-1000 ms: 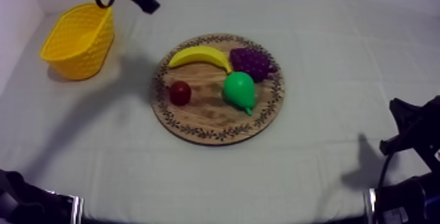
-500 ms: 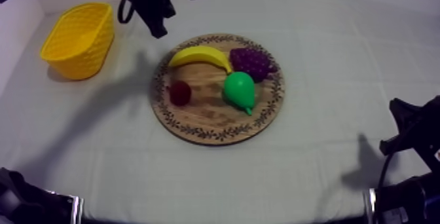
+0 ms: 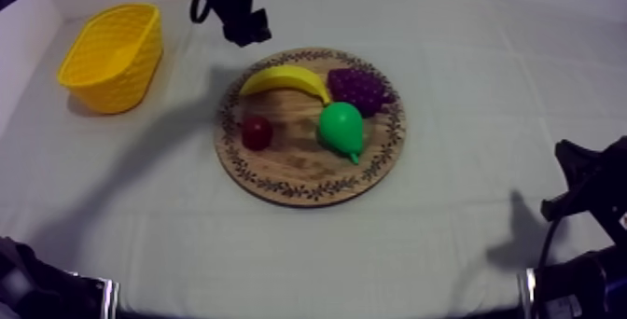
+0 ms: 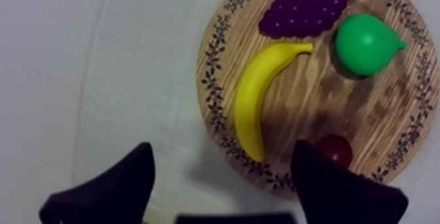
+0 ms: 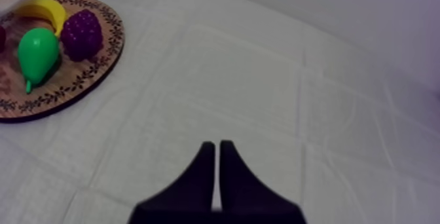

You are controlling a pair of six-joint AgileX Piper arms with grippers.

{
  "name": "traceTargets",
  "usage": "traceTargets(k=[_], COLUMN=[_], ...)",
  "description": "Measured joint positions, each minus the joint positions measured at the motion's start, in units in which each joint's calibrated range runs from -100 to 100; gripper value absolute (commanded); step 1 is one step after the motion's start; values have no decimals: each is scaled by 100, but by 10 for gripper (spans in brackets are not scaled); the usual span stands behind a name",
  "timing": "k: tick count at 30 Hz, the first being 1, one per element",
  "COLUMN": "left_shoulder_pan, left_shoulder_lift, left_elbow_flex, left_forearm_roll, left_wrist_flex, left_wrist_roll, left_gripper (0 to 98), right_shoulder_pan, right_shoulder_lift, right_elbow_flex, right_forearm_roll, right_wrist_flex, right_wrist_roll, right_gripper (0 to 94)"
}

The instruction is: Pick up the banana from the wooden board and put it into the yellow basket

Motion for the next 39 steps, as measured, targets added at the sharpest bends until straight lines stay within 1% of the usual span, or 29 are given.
traceTargets(k=[3,15,31,34,39], left_shoulder_pan=[-4,13,38,38,35], left_shoulder_lift=[105,1038,2299,2448,2618], left_elbow_flex=[-80,-341,-875,-942,-1054], left_forearm_roll=[-30,-185,-206,-206,-190], left_wrist_flex=[2,-3,2,2,-6], left_wrist_roll=[-6,31,29,29,26], left_gripper=[865,829,790,766,667], right_shoulder_pan=[0,-6,-6,-6,-6], right_shoulder_lift=[0,0,0,0,0], right_elbow_flex=[0,0,0,0,0], right_forearm_roll=[0,0,0,0,0], right_wrist_flex=[0,0,0,0,0], right_wrist_roll=[0,0,0,0,0], right_gripper=[6,6,6,6,6])
